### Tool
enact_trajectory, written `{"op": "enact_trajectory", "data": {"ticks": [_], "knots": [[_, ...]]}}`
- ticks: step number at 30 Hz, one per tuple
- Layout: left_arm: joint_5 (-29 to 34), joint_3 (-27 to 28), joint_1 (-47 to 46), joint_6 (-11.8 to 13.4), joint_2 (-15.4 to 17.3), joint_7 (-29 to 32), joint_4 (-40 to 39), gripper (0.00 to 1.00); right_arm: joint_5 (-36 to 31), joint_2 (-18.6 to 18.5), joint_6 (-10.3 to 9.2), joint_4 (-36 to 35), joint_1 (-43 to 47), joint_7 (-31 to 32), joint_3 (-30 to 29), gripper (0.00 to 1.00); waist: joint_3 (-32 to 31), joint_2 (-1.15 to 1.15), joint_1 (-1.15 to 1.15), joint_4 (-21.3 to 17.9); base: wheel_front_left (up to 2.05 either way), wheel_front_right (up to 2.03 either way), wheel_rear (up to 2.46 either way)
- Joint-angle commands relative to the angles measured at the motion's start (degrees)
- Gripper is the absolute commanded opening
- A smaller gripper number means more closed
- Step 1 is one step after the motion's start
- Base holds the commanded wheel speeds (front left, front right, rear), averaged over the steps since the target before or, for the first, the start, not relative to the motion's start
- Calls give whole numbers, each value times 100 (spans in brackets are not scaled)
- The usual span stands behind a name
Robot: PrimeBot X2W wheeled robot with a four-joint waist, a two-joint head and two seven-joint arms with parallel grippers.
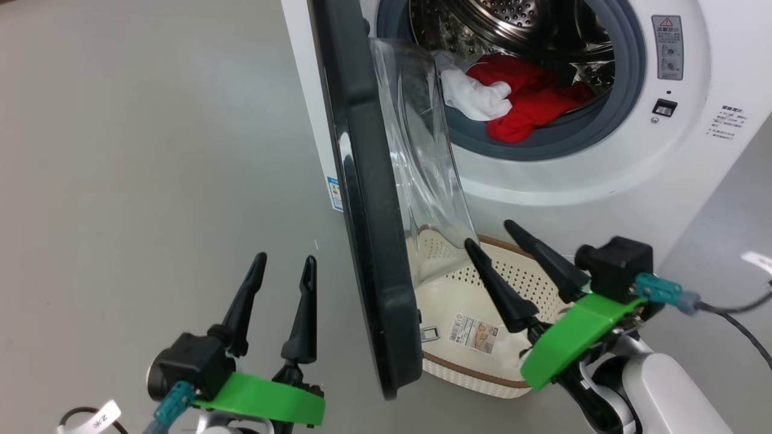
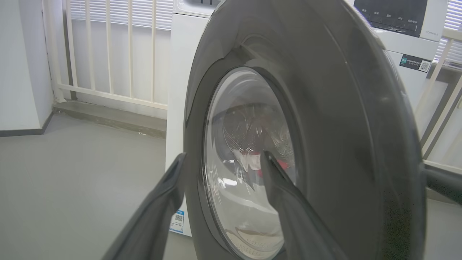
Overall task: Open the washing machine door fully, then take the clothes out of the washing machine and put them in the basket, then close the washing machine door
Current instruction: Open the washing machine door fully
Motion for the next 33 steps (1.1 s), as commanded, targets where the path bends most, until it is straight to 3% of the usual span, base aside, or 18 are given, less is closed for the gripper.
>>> {"op": "enact_trajectory", "data": {"ticks": [1, 8, 17, 33], "knots": [[40, 222, 27, 63, 61, -29, -206, 100, -304, 86, 43, -112, 67, -279, -48, 100, -1, 0, 0, -5, 0, 0, 0], [76, 229, 95, 125, 61, -29, -285, 100, -1030, 225, 43, -12, 449, -1187, -612, 100, -21, 0, 0, 5, 0, 0, 0], [191, 252, 150, 168, 61, -29, -430, 100, -1528, 243, 43, 27, 857, -1969, -765, 100, -7, 0, 0, -8, 0, 0, 0], [306, 254, 217, 172, 61, -29, -325, 100, -1448, 244, 43, 52, 1296, -2169, -792, 100, -71, 0, 0, -66, 0, 0, 0]]}}
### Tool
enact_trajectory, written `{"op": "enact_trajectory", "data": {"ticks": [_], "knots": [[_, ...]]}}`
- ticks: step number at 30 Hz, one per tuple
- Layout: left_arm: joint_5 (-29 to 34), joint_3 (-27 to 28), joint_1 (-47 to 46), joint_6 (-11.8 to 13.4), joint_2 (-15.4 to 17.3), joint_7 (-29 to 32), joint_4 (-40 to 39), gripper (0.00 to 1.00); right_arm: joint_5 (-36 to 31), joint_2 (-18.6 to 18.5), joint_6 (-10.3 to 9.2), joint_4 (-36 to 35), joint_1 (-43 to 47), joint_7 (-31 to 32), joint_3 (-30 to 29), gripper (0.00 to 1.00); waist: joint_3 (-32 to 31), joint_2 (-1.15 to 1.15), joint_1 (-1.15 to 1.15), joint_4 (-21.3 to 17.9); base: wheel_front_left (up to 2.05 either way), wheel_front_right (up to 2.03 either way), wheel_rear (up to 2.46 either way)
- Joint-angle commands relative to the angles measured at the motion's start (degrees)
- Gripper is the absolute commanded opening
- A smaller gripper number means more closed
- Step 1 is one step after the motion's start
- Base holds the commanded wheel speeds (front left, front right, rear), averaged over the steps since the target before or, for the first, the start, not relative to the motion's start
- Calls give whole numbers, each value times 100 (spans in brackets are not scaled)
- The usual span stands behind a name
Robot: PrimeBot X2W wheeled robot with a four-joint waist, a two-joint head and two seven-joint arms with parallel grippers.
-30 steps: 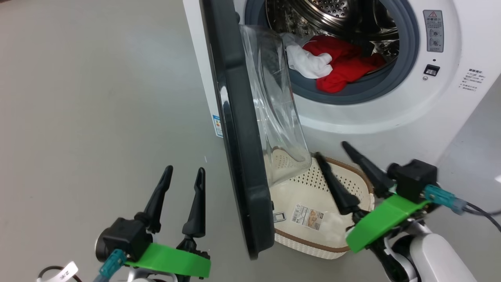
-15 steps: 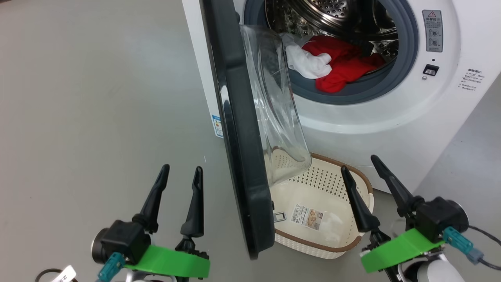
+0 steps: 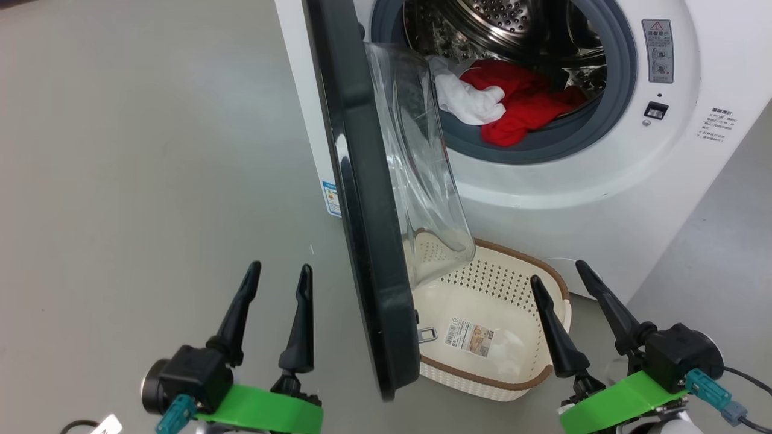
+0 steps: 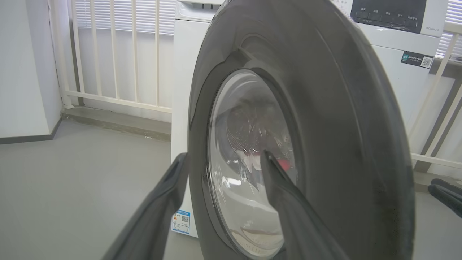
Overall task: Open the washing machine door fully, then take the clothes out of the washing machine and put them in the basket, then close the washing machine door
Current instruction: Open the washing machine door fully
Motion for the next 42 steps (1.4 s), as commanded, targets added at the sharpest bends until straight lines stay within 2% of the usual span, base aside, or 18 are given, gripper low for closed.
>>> {"op": "enact_trajectory", "data": {"ticks": [1, 2, 3, 4, 6, 14, 23, 34, 38, 42], "knots": [[56, 188, -15, 18, 58, -29, -91, 100, 50, 15, 37, -151, 10, -58, 141, 100, -12, 0, 0, 4, 0, 0, 0], [58, 185, -14, 15, 58, -29, -73, 100, 56, 15, 37, -149, 17, -61, 138, 100, -20, 0, 0, 7, 0, 0, 0], [58, 184, -14, 13, 58, -29, -58, 92, 71, 15, 37, -145, 25, -64, 131, 100, -29, 0, 0, 9, 0, 0, 0], [56, 182, -14, 12, 58, -29, -45, 54, 89, 16, 37, -141, 31, -66, 127, 100, -37, 0, 0, 10, 0, 0, 0], [68, 186, -19, 14, 58, -29, -47, 0, 107, 16, 37, -135, 34, -68, 130, 100, -54, 0, 0, 11, 0, 0, 0], [235, 271, -115, -20, 58, -29, -417, 0, 264, 16, 37, -100, 43, -52, 164, 100, -115, 0, 0, -36, 0, 0, 0], [496, 223, -329, -101, 71, -29, -1229, 0, 320, 16, 37, -72, 38, -31, 194, 100, -113, 0, 0, -113, 0, 0, 0], [715, -540, -738, -334, 72, 222, -2086, 0, 363, 16, 37, -88, 9, -30, 178, 100, -33, 0, 0, -192, 0, 0, 0], [690, -994, -829, -520, 69, 388, -2028, 0, 380, 16, 37, -88, 4, -21, 161, 100, 15, 0, 0, -201, 0, 0, 0], [638, -1273, -863, -535, 65, 511, -1822, 0, 376, 16, 37, -95, -39, -8, 159, 100, 56, 0, 0, -239, 0, 0, 0]]}}
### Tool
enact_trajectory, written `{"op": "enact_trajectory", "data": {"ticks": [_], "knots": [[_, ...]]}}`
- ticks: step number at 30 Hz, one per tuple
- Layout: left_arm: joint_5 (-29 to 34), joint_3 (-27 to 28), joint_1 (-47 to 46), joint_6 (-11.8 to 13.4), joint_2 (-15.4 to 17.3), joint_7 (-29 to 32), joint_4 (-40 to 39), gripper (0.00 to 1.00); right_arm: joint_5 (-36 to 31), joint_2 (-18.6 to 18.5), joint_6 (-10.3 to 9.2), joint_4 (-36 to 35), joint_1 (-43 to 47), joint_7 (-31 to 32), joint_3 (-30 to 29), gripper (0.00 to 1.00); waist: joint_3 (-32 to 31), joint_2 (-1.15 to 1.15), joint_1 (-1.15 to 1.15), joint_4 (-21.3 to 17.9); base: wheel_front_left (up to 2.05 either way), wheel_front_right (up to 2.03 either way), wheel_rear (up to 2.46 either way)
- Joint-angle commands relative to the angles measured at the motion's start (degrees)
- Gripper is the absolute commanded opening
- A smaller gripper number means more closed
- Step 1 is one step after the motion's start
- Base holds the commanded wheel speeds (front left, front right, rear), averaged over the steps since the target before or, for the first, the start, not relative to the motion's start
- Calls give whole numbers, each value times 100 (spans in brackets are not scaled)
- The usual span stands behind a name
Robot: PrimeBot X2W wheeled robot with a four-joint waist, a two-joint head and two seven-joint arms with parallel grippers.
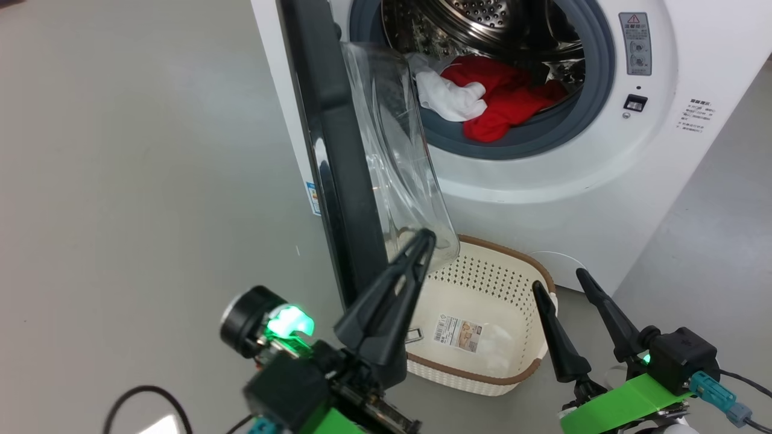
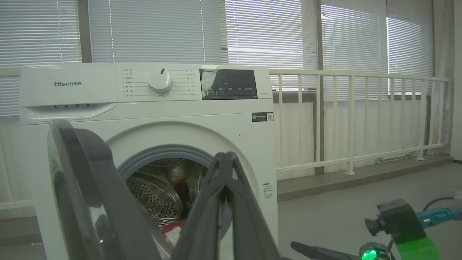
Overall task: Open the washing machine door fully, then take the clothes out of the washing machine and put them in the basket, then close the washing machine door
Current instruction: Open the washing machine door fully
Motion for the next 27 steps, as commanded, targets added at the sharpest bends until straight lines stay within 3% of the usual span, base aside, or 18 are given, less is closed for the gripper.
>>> {"op": "enact_trajectory", "data": {"ticks": [1, 10, 27], "knots": [[-36, 92, -175, 0, 34, 95, -18, 0, 25, 8, 37, -163, -148, -11, 145, 100, 27, 0, 0, -29, 0, 0, 0], [-300, -164, -82, 123, 30, 538, 511, 0, 25, 8, 37, -174, -167, -12, 107, 100, 95, 0, 0, -70, 0, 0, 0], [-315, -171, 215, 482, 128, 634, 1113, 0, 97, 8, 37, -178, -200, -9, 97, 100, 125, 0, 0, 20, 0, 0, 0]]}}
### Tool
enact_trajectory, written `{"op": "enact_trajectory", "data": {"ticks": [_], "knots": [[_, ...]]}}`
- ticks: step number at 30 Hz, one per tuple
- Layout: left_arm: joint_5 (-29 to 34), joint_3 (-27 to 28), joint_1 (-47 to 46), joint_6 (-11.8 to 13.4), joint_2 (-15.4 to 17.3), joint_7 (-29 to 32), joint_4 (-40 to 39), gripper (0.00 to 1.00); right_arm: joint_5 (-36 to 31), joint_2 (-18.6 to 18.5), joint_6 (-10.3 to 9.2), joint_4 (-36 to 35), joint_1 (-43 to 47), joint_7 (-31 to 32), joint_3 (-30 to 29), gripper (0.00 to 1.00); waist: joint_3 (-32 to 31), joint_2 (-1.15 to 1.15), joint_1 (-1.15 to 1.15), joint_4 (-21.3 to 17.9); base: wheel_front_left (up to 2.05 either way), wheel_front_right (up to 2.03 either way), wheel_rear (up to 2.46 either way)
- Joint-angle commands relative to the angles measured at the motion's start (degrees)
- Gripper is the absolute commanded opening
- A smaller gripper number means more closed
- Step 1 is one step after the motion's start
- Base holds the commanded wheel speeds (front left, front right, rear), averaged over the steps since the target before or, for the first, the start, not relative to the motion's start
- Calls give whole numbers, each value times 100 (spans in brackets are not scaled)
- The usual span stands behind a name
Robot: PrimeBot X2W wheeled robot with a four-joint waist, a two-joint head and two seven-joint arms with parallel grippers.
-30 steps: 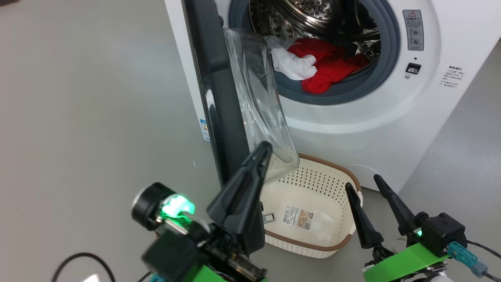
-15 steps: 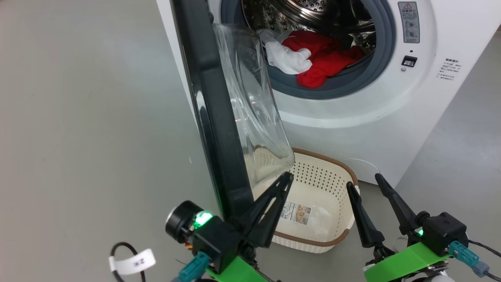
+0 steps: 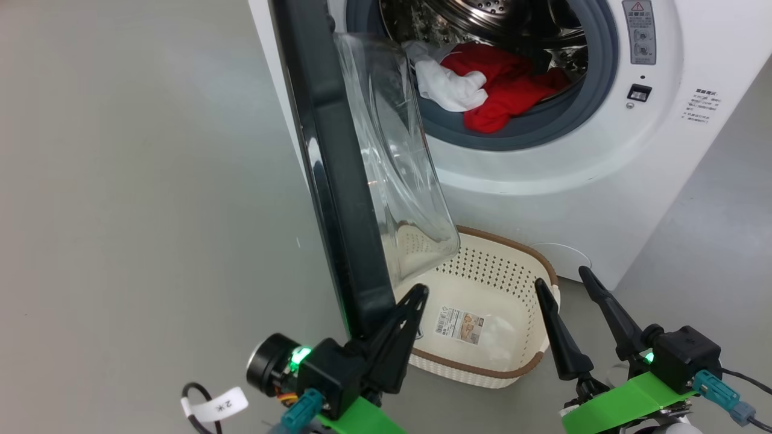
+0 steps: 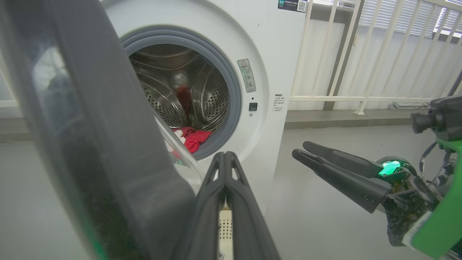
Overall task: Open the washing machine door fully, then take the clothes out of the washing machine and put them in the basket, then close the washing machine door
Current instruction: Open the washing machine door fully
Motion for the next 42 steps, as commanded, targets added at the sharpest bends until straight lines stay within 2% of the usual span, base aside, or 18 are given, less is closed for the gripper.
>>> {"op": "enact_trajectory", "data": {"ticks": [1, 19, 42], "knots": [[24, 227, 35, 68, 89, 11, -119, 0, 62, 8, 37, -156, -189, -11, 127, 100, -4, 0, 0, 21, 0, 0, 0], [-51, 668, 387, 494, 483, 130, -212, 0, 63, 8, 37, -156, -183, 36, 182, 100, -57, 0, 0, 264, 0, 0, 0], [-259, 1686, 782, 1119, 1094, -2, -331, 0, -28, 8, 37, -316, -47, 222, 221, 100, -107, 0, 0, 465, 0, 0, 0]]}}
